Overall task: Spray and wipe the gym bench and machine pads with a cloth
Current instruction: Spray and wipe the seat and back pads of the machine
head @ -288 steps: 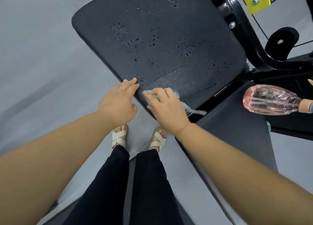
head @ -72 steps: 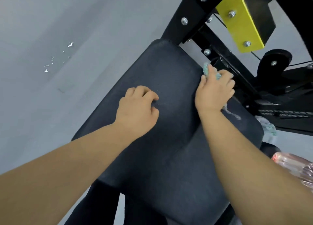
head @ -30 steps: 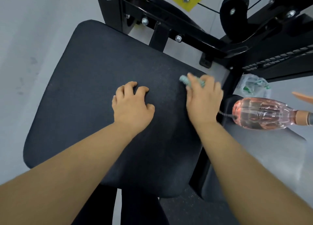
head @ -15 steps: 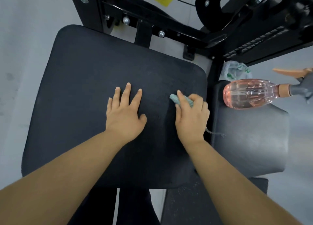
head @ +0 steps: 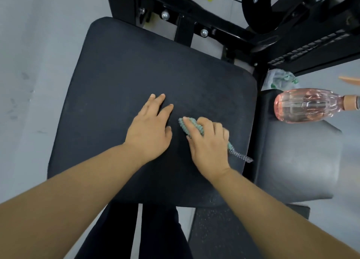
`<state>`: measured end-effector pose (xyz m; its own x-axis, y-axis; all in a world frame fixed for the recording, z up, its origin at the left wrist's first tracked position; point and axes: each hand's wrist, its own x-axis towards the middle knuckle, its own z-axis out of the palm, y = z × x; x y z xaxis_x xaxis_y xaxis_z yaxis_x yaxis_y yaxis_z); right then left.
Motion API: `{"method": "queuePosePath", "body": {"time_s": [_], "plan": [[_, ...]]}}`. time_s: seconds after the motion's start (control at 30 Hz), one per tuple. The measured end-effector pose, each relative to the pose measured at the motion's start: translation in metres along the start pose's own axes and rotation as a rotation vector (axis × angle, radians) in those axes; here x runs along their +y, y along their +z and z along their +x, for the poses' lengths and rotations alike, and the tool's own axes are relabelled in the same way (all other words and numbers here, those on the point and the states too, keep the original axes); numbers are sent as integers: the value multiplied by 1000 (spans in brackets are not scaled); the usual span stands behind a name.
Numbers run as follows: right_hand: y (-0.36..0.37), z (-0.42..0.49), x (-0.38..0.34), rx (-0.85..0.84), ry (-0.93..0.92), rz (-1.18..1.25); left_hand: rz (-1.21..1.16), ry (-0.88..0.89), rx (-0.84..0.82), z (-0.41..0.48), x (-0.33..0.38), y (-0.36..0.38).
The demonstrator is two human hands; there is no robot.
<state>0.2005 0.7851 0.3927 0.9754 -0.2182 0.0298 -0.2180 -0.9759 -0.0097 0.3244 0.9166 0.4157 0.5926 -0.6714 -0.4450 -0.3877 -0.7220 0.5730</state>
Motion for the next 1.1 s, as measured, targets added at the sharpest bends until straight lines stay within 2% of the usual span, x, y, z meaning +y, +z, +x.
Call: {"method": "queuePosePath", "body": {"time_s": [0.07,0.1,0.13,0.23,0.27,0.3,0.33,0.37,0.43,0.5,0.53,0.57,0.6,0.63,0.73,0.8,0.87,0.93,1.0,1.03,1.1], "plan": [[1,21,22,7,-119,-23,24,-5,44,-3,-9,-1],[3,38,34,45,-78,-37,31,-22,77,-3,-16,-4],[4,57,45,81,39,-33,32,-49,114,-3,-24,-7],[2,109,47,111,559,66,15,-199,205,0,-50,-19],[6,119,35,96,679,67,11,-250,233,1,-58,-22],[10,126,17,74,711,61,12,-297,260,1,-64,-24],[13,129,-5,48,664,70,19,-328,282,1,-68,-26],[16,128,-31,56,539,88,34,-342,292,1,-72,-27],[21,113,-77,33,186,121,68,-341,280,0,-77,-31],[22,106,-89,-51,-120,150,89,-318,264,1,-84,-39],[21,114,-76,-72,-215,162,94,-298,260,1,-88,-44],[18,123,-59,-43,-256,136,100,-280,255,2,-92,-48],[16,134,-40,-5,-217,94,109,-263,251,2,-97,-51],[15,147,-19,36,-92,56,123,-244,242,2,-100,-53],[14,176,19,18,358,94,179,-187,239,0,-106,-48],[17,184,0,14,475,60,193,-142,257,-2,-106,-42],[24,185,-47,-23,337,88,174,-135,262,-3,-108,-41],[32,178,-91,-45,-57,139,164,-138,248,-3,-109,-40],[38,179,-102,-80,-461,149,174,-106,256,-4,-113,-41],[39,191,-94,-71,-541,142,169,-93,265,-4,-114,-44],[39,219,-67,-21,-452,94,133,-116,252,-5,-112,-46]]}}
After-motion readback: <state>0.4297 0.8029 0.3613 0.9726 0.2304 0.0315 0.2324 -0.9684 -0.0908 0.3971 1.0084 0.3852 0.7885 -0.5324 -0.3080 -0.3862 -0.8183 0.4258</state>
